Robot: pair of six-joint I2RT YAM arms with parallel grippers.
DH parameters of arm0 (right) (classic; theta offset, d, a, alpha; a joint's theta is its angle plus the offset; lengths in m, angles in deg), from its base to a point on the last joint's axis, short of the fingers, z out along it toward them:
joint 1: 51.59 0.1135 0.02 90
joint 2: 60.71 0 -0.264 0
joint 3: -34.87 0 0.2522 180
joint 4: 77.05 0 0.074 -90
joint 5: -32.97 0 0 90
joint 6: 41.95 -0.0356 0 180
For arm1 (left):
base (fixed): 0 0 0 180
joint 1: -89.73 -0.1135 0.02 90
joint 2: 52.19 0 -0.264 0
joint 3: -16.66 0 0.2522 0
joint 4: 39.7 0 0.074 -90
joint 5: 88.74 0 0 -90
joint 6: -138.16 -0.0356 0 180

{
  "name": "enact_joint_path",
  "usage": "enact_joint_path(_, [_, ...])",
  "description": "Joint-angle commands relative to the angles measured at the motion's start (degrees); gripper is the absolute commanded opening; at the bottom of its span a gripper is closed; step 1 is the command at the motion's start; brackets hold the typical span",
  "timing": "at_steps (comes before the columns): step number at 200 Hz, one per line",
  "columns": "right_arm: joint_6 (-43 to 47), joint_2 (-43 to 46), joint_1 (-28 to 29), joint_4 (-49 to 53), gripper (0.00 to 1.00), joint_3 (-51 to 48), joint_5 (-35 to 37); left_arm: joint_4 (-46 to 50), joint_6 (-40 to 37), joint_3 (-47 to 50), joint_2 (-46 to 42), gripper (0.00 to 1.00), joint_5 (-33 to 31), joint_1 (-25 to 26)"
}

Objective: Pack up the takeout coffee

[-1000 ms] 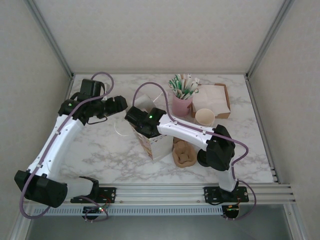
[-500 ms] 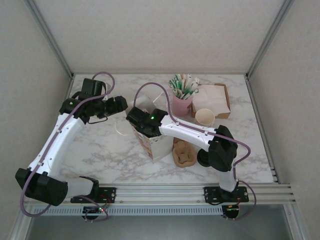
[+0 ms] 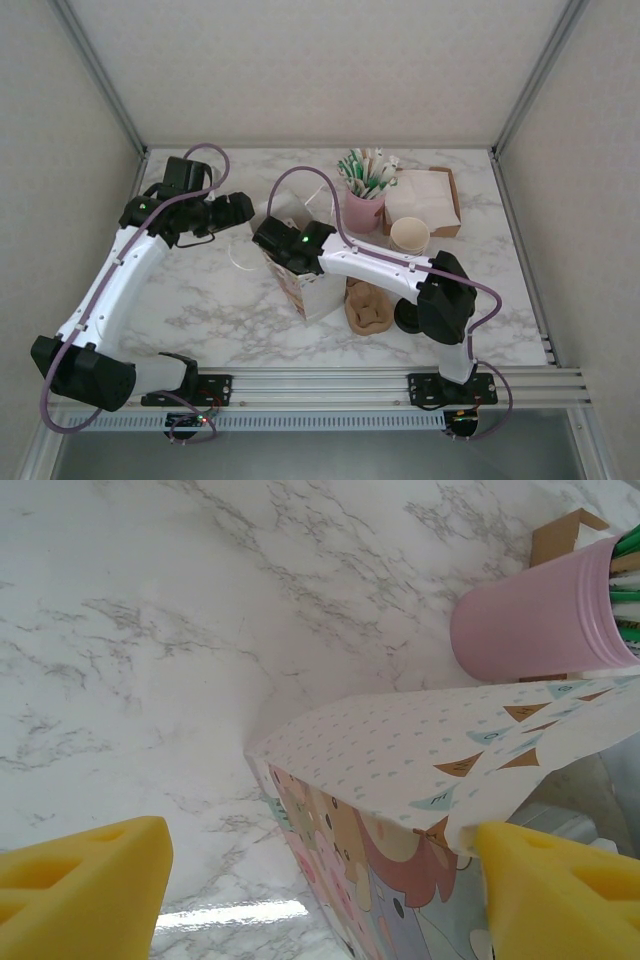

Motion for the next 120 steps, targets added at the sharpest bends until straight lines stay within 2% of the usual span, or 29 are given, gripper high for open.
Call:
enact_joint_path(1, [-0.66, -3.17, 0.48, 1.78, 0.56, -4.38, -2.55, 2.78, -0.76, -1.12, 1.27, 0.78, -1.97, 0.36])
enact_joint_path(120, [-3.26, -6.6, 0.54, 0.5, 0.57, -7.26, -5.6, 3.13, -0.93, -1.03, 1.5, 0.78, -2.26, 0.51])
